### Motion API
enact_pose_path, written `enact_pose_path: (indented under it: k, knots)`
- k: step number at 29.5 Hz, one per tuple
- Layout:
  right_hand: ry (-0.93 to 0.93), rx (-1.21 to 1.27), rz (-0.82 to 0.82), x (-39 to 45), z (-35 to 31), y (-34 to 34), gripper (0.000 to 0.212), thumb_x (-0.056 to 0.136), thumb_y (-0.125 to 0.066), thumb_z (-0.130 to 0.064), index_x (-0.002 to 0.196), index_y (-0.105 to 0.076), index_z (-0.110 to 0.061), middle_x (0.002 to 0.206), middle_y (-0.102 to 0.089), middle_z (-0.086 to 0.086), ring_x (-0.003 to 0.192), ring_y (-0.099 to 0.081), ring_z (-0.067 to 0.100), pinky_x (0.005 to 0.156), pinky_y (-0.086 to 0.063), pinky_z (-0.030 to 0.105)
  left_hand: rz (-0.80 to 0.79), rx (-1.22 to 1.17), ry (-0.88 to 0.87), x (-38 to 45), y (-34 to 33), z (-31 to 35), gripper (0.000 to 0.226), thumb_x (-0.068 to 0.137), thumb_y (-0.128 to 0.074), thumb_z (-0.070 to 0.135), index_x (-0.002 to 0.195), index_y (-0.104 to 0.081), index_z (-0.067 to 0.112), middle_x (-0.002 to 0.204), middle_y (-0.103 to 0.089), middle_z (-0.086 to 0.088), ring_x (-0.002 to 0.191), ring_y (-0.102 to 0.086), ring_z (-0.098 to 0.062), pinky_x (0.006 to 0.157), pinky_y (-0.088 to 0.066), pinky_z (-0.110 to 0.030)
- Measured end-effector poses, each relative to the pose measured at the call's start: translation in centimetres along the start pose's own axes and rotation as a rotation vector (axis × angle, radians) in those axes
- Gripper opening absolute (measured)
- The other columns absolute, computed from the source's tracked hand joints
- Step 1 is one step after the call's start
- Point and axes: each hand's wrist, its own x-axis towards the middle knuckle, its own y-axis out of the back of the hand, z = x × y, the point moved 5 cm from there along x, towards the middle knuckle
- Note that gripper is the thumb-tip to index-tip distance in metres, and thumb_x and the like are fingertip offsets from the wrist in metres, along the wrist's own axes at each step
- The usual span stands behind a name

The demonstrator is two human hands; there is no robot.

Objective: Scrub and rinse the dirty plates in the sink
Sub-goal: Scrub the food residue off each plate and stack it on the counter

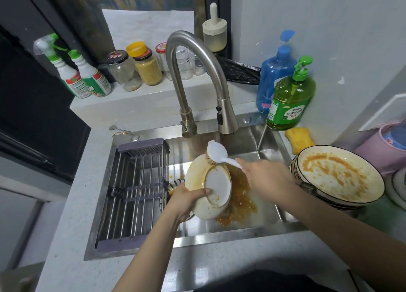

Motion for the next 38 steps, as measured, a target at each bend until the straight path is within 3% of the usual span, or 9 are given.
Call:
enact_pose_path:
  k: [4, 8, 12, 16, 20, 23, 31, 35, 38]
  knots:
    - [0.173, -0.021, 0.019, -1.8, -3.6, 0.8, 0.052, 0.1, -0.033, -0.022, 0.147, -0.019, -0.04, 0.064, -0.032, -0.006, 0.048, -0.032, 0.012, 0.043, -0.022, 0.027, 0.043, 0.015, -0.042, 0.0, 0.3, 0.6, 0.049, 0.051, -0.079, 0.008, 0.098, -0.067, 0.004, 0.092, -0.073, -0.011, 0.091, -0.066, -0.03, 0.085, -0.054, -0.043]
    - [-0.001, 0.02, -0.027, 0.2, -0.4, 0.8, 0.049, 0.1, -0.033, -0.018, 0.142, -0.03, -0.043, 0.065, -0.044, -0.005, 0.056, -0.046, 0.016, 0.052, -0.04, 0.027, 0.089, 0.047, -0.064, -0.4, 0.5, 1.1, 0.029, 0.064, -0.076, 0.004, 0.091, -0.067, 0.006, 0.076, -0.071, -0.005, 0.073, -0.064, -0.026, 0.055, -0.05, -0.03]
    - [0.107, 0.125, -0.01, -0.8, -2.4, 1.1, 0.056, 0.101, -0.033, -0.02, 0.127, -0.005, -0.061, 0.073, -0.06, -0.002, 0.06, -0.057, 0.019, 0.052, -0.041, 0.028, 0.134, 0.06, -0.054, -0.4, 1.2, 1.5, 0.04, 0.057, -0.078, 0.019, 0.093, -0.068, 0.006, 0.088, -0.073, -0.012, 0.089, -0.067, -0.033, 0.077, -0.056, -0.045]
    - [0.028, 0.222, -0.045, 0.7, -0.3, 1.5, 0.04, 0.102, -0.03, -0.03, 0.136, -0.041, -0.046, 0.085, -0.063, -0.005, 0.072, -0.059, 0.018, 0.06, -0.046, 0.03, 0.1, 0.16, -0.077, -0.5, 1.5, 2.0, 0.061, 0.043, -0.081, 0.035, 0.095, -0.07, 0.005, 0.094, -0.074, -0.014, 0.096, -0.067, -0.036, 0.09, -0.053, -0.053]
    - [0.009, 0.202, -0.112, 1.7, 0.3, 1.9, 0.039, 0.102, -0.028, -0.029, 0.134, -0.046, -0.044, 0.096, -0.065, -0.002, 0.083, -0.06, 0.022, 0.066, -0.046, 0.031, 0.084, 0.243, -0.087, -0.4, 1.4, 1.9, 0.059, 0.042, -0.079, 0.034, 0.092, -0.07, 0.004, 0.092, -0.073, -0.016, 0.094, -0.067, -0.039, 0.087, -0.052, -0.053]
    - [0.032, 0.216, -0.103, 1.9, 0.3, 2.1, 0.038, 0.103, -0.029, -0.03, 0.134, -0.046, -0.043, 0.078, -0.056, -0.007, 0.075, -0.054, 0.019, 0.061, -0.04, 0.029, 0.086, 0.218, -0.096, -0.4, 1.6, 2.3, 0.058, 0.04, -0.079, 0.033, 0.09, -0.07, 0.005, 0.089, -0.073, -0.014, 0.091, -0.068, -0.036, 0.086, -0.053, -0.05]
    - [-0.018, 0.327, -0.128, 1.9, 1.8, -0.2, 0.036, 0.101, -0.034, -0.032, 0.131, -0.051, -0.043, 0.084, -0.066, -0.005, 0.069, -0.059, 0.015, 0.052, -0.04, 0.026, 0.086, -0.094, -0.071, -0.5, 2.2, 2.9, 0.05, 0.048, -0.077, 0.008, 0.095, -0.066, 0.0, 0.087, -0.073, -0.013, 0.087, -0.068, -0.031, 0.073, -0.056, -0.039]
    - [-0.095, 0.424, -0.237, 2.2, 2.8, -1.5, 0.038, 0.101, -0.039, -0.031, 0.137, -0.048, -0.037, 0.109, -0.067, 0.0, 0.092, -0.064, 0.02, 0.078, -0.053, 0.031, 0.116, -0.306, -0.029, -0.7, 2.9, 2.8, 0.044, 0.061, -0.068, 0.002, 0.104, -0.063, -0.001, 0.095, -0.073, -0.016, 0.088, -0.07, -0.031, 0.069, -0.059, -0.042]
    - [-0.07, 0.389, -0.2, 1.2, 2.7, -2.2, 0.036, 0.1, -0.039, -0.032, 0.133, -0.051, -0.041, 0.087, -0.066, -0.006, 0.073, -0.062, 0.015, 0.056, -0.046, 0.024, 0.149, -0.452, 0.02, -0.6, 2.5, 2.5, 0.031, 0.078, -0.065, 0.0, 0.108, -0.061, 0.0, 0.099, -0.071, -0.018, 0.092, -0.068, -0.031, 0.072, -0.059, -0.047]
